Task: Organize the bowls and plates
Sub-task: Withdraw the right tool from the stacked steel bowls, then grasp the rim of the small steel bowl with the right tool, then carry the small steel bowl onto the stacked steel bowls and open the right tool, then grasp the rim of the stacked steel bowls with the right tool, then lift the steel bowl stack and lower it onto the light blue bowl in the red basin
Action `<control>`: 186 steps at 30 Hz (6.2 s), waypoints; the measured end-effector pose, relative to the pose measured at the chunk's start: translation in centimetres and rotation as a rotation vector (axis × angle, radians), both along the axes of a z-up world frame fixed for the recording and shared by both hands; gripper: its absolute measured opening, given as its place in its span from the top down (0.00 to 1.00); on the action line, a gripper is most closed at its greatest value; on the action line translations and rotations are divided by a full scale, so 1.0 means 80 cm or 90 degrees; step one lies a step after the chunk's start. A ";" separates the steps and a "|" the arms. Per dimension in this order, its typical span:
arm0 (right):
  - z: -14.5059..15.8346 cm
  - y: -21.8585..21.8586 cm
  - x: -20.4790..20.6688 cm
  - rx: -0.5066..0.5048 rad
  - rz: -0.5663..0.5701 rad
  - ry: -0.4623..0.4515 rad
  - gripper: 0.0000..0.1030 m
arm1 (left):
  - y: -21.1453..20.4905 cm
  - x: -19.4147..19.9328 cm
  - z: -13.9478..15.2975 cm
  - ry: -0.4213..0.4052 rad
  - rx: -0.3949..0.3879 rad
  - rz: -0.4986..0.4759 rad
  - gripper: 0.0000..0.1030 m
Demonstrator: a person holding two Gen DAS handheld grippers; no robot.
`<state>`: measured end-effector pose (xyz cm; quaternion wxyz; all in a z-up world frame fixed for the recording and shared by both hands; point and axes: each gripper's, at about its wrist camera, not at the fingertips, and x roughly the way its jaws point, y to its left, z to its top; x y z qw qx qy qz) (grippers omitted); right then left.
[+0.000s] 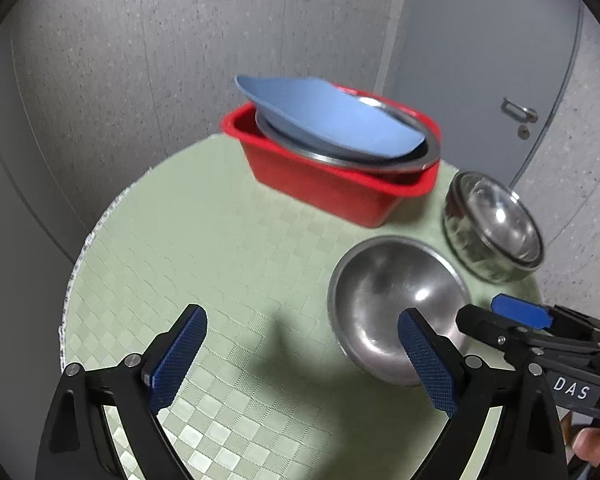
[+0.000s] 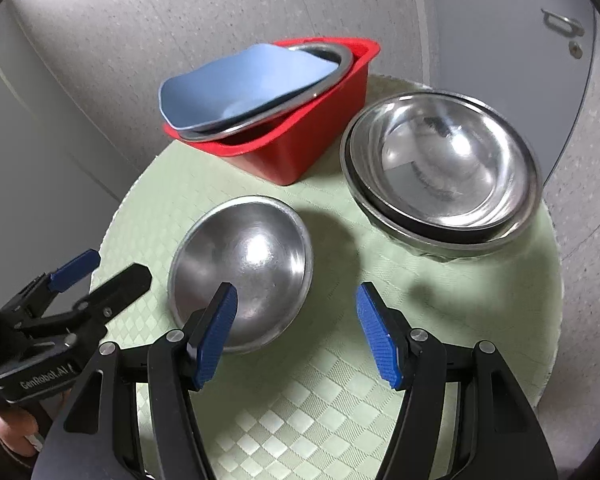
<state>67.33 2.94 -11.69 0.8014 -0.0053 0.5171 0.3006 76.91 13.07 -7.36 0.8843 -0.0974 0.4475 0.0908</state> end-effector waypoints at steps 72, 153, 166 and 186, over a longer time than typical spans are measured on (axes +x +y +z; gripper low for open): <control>0.023 -0.101 0.111 -0.010 -0.088 -0.017 0.75 | -0.117 0.281 -0.019 0.023 -0.045 -0.241 0.74; -0.042 -0.138 0.148 0.099 -0.146 0.101 0.60 | -0.104 0.285 -0.079 0.049 -0.141 -0.127 0.53; 0.015 -0.144 0.125 0.114 -0.145 0.052 0.60 | -0.105 0.252 -0.013 -0.020 -0.124 -0.141 0.55; 0.103 0.017 0.172 0.143 -0.036 0.013 0.60 | 0.032 0.194 0.060 -0.086 -0.102 -0.025 0.55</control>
